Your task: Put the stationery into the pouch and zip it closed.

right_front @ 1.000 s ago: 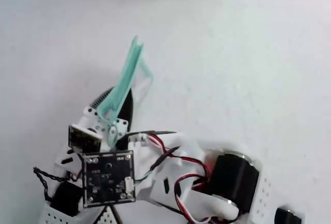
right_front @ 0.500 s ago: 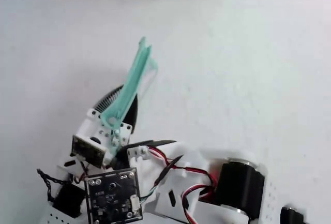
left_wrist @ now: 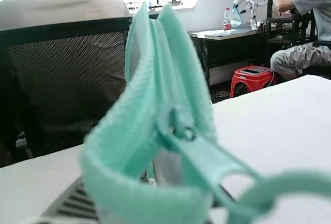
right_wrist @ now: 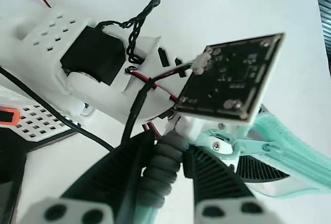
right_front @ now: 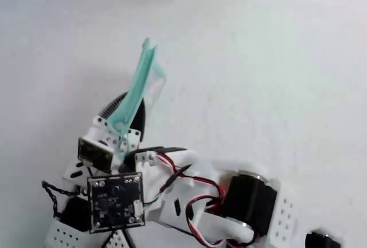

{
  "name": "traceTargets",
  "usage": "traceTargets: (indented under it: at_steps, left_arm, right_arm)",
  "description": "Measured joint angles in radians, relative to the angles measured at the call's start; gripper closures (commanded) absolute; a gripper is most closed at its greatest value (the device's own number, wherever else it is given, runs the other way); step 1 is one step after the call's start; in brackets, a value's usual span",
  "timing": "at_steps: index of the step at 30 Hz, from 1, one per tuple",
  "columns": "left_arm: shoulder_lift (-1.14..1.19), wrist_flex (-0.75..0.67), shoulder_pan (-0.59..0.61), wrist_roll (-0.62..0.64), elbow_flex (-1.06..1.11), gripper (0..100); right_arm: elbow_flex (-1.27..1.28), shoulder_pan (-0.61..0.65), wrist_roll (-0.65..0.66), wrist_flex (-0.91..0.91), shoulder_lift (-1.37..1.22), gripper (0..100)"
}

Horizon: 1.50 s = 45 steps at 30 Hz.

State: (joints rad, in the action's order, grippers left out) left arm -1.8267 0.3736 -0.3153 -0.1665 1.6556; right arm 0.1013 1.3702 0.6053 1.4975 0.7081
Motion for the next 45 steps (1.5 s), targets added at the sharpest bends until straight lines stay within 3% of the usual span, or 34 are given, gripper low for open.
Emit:
traceTargets:
  at_steps: [4, 12, 15, 20, 29, 37, 45]
  left_arm:
    - [0.206, -0.032, 0.0, -0.008, -0.081, 97]
    - [0.885, -0.083, 0.0, 0.011, -0.402, 98]
    - [0.971, -0.097, 0.002, 0.011, -0.42, 98]
    - [0.937, -0.155, 0.002, 0.011, -0.379, 98]
    - [0.611, -0.158, 0.002, 0.011, -0.227, 98]
    - [0.388, -0.021, -0.003, 0.003, -0.176, 98]
    - [0.387, -0.014, -0.012, 0.003, -0.175, 98]
  right_arm:
    - [0.048, -0.003, -0.002, -0.044, 0.055, 97.9]
    - [0.066, -0.015, -0.037, -0.095, 0.072, 97.9]
    - [0.08, -0.032, -0.038, -0.098, 0.069, 97.9]
    - [0.086, -0.124, -0.003, -0.1, 0.066, 97.9]
    - [0.092, -0.313, 0.164, -0.1, 0.055, 97.9]
    - [0.083, -0.582, 0.345, -0.055, 0.089, 97.9]
    - [0.037, -0.654, 0.367, -0.043, 0.187, 97.0]
